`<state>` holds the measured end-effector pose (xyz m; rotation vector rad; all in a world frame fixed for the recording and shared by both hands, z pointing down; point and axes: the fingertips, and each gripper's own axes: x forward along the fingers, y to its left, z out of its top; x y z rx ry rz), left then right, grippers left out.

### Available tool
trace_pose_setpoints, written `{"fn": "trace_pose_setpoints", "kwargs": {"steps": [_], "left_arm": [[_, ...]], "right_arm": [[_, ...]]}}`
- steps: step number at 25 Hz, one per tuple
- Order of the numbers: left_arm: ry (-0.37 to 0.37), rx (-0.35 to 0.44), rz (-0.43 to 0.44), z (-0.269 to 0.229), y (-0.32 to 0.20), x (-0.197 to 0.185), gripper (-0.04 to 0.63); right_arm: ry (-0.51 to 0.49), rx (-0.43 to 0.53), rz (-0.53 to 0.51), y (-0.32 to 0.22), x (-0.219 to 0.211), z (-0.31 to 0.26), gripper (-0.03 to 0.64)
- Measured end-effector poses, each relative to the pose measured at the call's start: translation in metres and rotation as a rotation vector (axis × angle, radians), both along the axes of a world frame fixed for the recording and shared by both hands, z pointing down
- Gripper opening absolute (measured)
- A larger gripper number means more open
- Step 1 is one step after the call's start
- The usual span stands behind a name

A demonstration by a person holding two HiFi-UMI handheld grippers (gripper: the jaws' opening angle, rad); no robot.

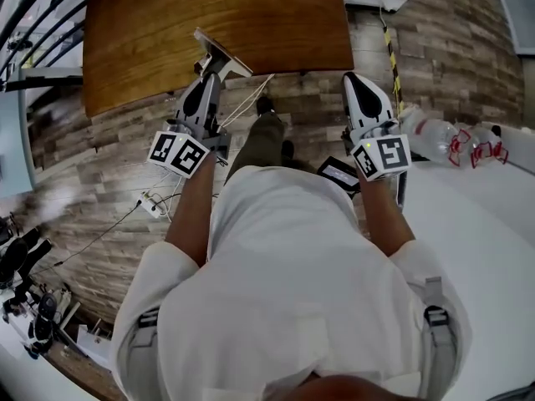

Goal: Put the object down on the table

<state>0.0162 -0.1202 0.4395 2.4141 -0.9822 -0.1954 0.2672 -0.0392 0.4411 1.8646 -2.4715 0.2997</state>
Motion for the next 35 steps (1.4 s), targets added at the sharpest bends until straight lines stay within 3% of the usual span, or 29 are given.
{"fn": "trace_pose_setpoints", "kwargs": {"steps": [10,13,27,35], "left_arm": [[0.103,-0.014,-0.003,-0.011,-0.105,0.016,0.015],[0.107,-0.054,-0.006,-0.01,-0.13,0.019,0.015],[0.12,-0.073,0.01,-0.006,-0.19,0.021,0.015],[0.121,-0.125,-0.041,0.003,-0.196,0.025,0.015]], "right_arm": [[0.041,-0.001,-0.006,-0.095,0.008,-0.011,0.026],[0.048,0.002,0.001,-0.123,0.011,-0.017,0.026],[0.089,0.031,0.008,-0.211,0.015,-0.033,0.026],[0.075,0.043,-0.046,-0.247,0.026,-0.026,0.026]]}}
